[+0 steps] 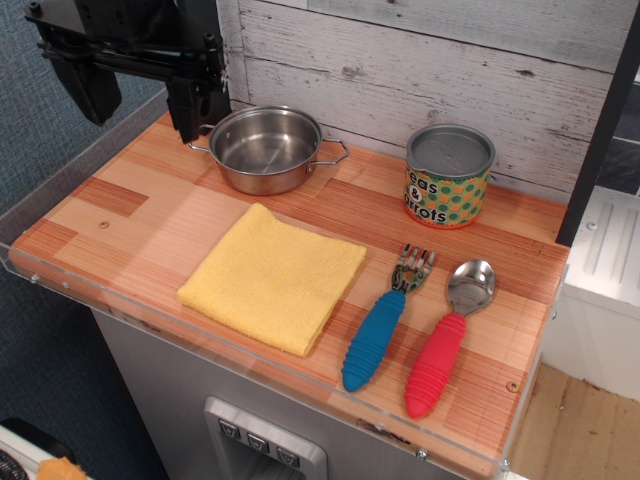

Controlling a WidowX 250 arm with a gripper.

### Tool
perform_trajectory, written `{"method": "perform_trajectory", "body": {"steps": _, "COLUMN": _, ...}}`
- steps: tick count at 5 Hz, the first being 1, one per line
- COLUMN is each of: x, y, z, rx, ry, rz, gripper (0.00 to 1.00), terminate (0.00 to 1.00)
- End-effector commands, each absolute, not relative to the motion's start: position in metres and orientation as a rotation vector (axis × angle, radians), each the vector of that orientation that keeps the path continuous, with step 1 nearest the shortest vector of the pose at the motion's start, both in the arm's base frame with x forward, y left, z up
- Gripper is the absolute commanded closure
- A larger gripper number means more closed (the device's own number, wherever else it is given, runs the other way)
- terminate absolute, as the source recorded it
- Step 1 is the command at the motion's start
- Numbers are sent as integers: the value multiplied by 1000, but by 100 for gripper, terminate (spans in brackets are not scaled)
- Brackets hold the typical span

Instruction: Place the pot on top of the towel

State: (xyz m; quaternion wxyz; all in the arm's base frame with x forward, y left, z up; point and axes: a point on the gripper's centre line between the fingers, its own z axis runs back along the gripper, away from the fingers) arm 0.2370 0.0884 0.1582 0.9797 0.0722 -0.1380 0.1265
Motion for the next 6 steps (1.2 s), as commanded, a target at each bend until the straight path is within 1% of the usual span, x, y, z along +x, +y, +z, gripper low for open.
{"method": "perform_trajectory", "body": {"steps": 1, "x": 237, "y": 88, "z": 158, "rx": 145, "ry": -278, "rz": 255, "gripper": 0, "terminate": 0}}
{"method": "perform_trajectory", "body": {"steps": 2, "x": 252, "y": 93, "z": 154, "rx": 128, "ry": -288, "rz": 79, "gripper": 0, "terminate": 0}}
{"method": "perform_trajectory", "body": {"steps": 3, "x": 266, "y": 94, "z": 151, "rx": 98, "ry": -319, "rz": -74, "gripper": 0, "terminate": 0}}
{"method": "perform_trajectory", "body": {"steps": 4, "x": 291, "y": 95, "z": 145, "rx": 90, "ry": -396, "rz": -278, "gripper": 0, "terminate": 0}}
{"method": "perform_trajectory", "body": {"steps": 5, "x": 319, "y": 94, "z": 134, "rx": 91, "ry": -401, "rz": -407, "gripper": 0, "terminate": 0}}
{"method": "perform_trajectory", "body": {"steps": 6, "x": 340, "y": 91, "z": 118, "rx": 81, "ry": -375, "rz": -482, "gripper": 0, "terminate": 0}}
